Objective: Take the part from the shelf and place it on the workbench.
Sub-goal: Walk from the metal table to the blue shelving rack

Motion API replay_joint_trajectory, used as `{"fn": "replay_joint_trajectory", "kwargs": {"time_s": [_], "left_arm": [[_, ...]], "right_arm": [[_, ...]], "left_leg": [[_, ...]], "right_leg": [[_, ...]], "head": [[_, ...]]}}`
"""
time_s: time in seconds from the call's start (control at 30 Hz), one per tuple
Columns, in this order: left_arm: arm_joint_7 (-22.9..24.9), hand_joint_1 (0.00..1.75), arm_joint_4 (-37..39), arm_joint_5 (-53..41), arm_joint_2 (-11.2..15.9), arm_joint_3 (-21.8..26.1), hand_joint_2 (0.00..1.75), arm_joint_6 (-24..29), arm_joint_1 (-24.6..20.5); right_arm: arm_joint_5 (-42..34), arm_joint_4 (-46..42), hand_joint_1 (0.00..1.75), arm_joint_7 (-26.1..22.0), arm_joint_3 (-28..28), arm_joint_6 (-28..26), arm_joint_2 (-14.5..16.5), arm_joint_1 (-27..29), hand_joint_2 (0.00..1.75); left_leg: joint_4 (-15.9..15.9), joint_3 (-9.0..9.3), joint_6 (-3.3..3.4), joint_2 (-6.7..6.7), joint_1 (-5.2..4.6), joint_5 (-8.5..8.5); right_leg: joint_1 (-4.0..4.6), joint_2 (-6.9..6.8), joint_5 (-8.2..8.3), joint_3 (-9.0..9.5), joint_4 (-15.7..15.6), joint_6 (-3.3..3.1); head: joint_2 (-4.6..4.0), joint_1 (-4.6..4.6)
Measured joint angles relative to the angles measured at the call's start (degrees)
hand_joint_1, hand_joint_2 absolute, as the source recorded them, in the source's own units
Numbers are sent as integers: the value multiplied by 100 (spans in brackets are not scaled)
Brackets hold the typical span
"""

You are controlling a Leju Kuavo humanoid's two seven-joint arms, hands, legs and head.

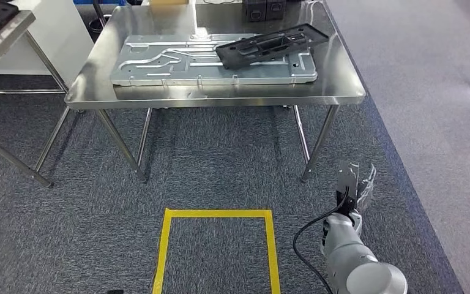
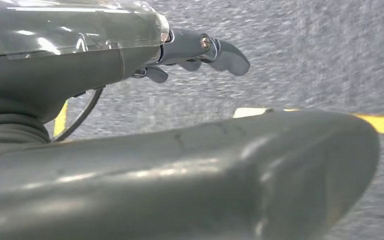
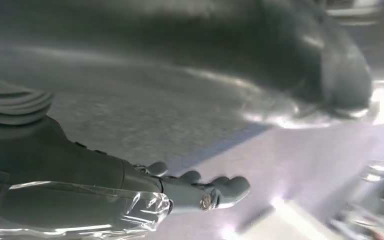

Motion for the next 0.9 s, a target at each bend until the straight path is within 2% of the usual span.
{"fn": "replay_joint_trajectory", "kwargs": {"time_s": [0.07,0.1,0.13,0.17,0.2,0.23,0.27,0.33,0.37,0.4,0.43,0.47,0.5,0.53,0.6,0.63,0.67,0.7,0.73,0.77,0.83,0.87,0.9], "left_arm": [[16,0,0,3,-1,1,0,14,15],[25,0,0,11,-3,2,0,21,15],[33,0,0,21,-4,2,0,27,14],[39,0,0,33,-6,4,0,36,13],[43,0,0,46,-7,7,0,46,14],[41,0,0,56,-7,11,0,56,14],[34,0,0,66,0,16,0,65,13],[8,0,0,88,12,22,0,74,8],[-6,0,0,99,18,25,0,77,6],[-16,0,0,109,17,27,0,78,8],[-20,0,1,114,11,31,0,79,13],[-20,0,1,117,7,34,0,79,21],[-11,0,2,120,2,38,0,80,26],[-2,0,2,122,-2,43,0,80,31],[17,0,2,132,-2,58,0,81,35],[22,0,2,135,-2,67,0,81,40],[32,0,2,139,-3,74,0,82,46],[45,0,2,142,-3,79,0,83,53],[57,0,2,145,-4,81,0,85,58],[69,0,2,149,-5,83,0,88,59],[77,0,2,153,-8,84,0,95,60],[77,0,2,152,-8,85,0,97,59],[77,0,2,150,-8,85,0,100,60]], "right_arm": [[-35,61,0,102,-51,83,1,69,0],[-42,86,0,157,-74,133,1,118,0],[-43,113,0,212,-93,187,1,172,0],[-42,138,0,265,-108,243,1,226,0],[-41,161,0,308,-119,296,1,275,0],[-37,180,0,333,-123,340,1,316,0],[-29,197,0,347,-126,391,5,346,0],[8,221,0,351,-128,526,14,388,0],[40,231,0,343,-129,616,19,409,0],[83,238,0,326,-127,715,21,439,0],[130,246,0,301,-123,811,22,480,0],[176,252,0,275,-117,899,24,528,0],[223,257,0,245,-104,980,26,582,0],[261,262,0,213,-81,1055,26,639,0],[316,272,0,146,-15,1194,27,763,0],[334,276,0,117,19,1252,27,834,0],[356,280,0,99,55,1298,30,911,0],[380,284,0,88,93,1340,32,988,0],[405,287,0,84,139,1384,40,1060,0],[426,288,0,77,188,1428,53,1124,0],[445,288,0,46,281,1496,91,1227,0],[444,289,0,20,317,1523,111,1283,0],[435,290,0,-10,352,1546,132,1353,0]], "left_leg": [[617,-184,-38,-5,14,-631],[1016,-256,-53,-5,17,-881],[1347,-277,-61,-4,19,-985],[1534,-226,-58,-5,19,-941],[1533,-89,-43,-6,17,-795],[1324,148,-12,-7,9,-637],[947,482,36,-9,-5,-573],[25,1155,117,-9,-48,-716],[-281,1350,143,-9,-69,-816],[-442,1418,161,-8,-87,-846],[-475,1391,186,-1,-78,-795],[-499,1351,226,9,-69,-717],[-520,1293,270,19,-54,-628],[-536,1217,304,30,-38,-539],[-516,1026,335,33,-43,-391],[-498,924,329,32,-42,-326],[-470,815,317,32,-40,-266],[-433,706,301,31,-34,-212],[-388,598,280,32,-27,-165],[-336,502,253,32,-21,-126],[-239,357,190,36,-25,-57],[-214,318,155,37,-27,-19],[-211,292,118,38,-27,28]], "right_leg": [[1,-3,160,-192,1,-59],[9,-2,242,-300,6,-66],[18,-2,320,-407,14,-65],[29,-4,394,-511,24,-61],[40,-6,462,-611,35,-54],[50,-7,526,-702,47,-46],[59,-7,586,-774,59,-35],[71,-9,700,-861,77,7],[65,-15,757,-874,72,38],[58,-21,819,-880,54,73],[47,-24,858,-890,36,109],[40,-14,812,-916,54,143],[34,0,643,-968,164,172],[24,15,370,-1043,387,200],[-3,29,-222,-1215,1106,251],[-15,30,-354,-1264,1457,275],[-27,30,-342,-1248,1683,296],[-39,30,-218,-1142,1722,311],[-52,29,-58,-937,1560,321],[-64,28,38,-641,1224,322],[-53,32,-58,-56,406,283],[-37,36,-146,108,138,250],[-13,38,-193,166,0,208]], "head": [[0,-14],[0,-19],[1,-20],[1,-20],[1,-20],[0,-21],[0,-19],[0,-17],[0,-17],[0,-21],[0,-23],[0,-28],[0,-26],[0,-20],[-1,-7],[0,-5],[0,-6],[1,-5],[1,-6],[1,-6],[-1,-12],[-1,-11],[-1,-13]]}}
